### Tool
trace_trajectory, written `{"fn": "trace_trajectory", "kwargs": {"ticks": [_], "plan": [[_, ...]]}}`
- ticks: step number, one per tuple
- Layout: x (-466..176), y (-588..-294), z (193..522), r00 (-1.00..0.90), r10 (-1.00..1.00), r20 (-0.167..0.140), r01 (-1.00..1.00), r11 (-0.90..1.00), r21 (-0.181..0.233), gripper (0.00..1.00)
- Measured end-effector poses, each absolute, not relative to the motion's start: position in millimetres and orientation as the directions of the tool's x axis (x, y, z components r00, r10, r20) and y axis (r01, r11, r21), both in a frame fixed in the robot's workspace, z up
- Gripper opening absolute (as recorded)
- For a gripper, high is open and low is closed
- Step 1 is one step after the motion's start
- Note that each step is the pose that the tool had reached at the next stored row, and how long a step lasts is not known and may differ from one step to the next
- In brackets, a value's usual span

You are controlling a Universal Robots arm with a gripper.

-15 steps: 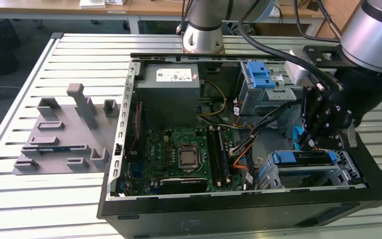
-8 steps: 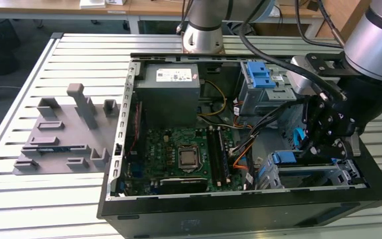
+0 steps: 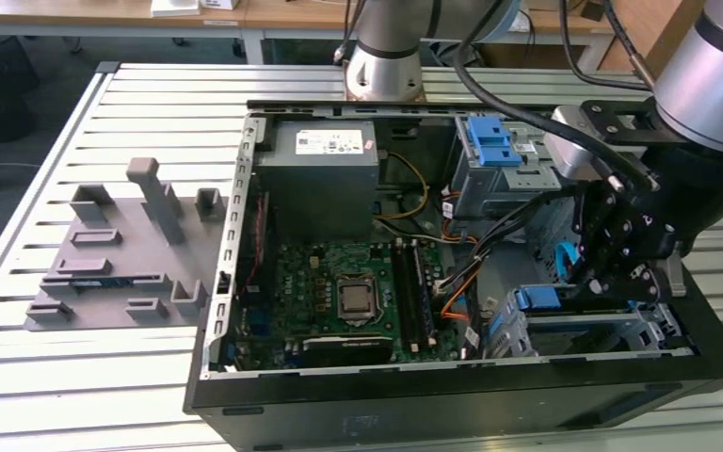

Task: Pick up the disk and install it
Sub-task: 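Insert the second disk wire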

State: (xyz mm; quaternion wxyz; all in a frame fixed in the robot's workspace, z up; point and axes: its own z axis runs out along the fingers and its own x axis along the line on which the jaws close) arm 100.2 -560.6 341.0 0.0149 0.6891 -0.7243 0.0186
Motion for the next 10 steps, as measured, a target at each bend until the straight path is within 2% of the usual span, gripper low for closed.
{"fn": "trace_trajectory", "kwargs": {"ticks": [10], "plan": [[100.2,-560.3,342.5,-0.05,-0.998,0.045,-0.999,0.05,-0.006,0.23]]}}
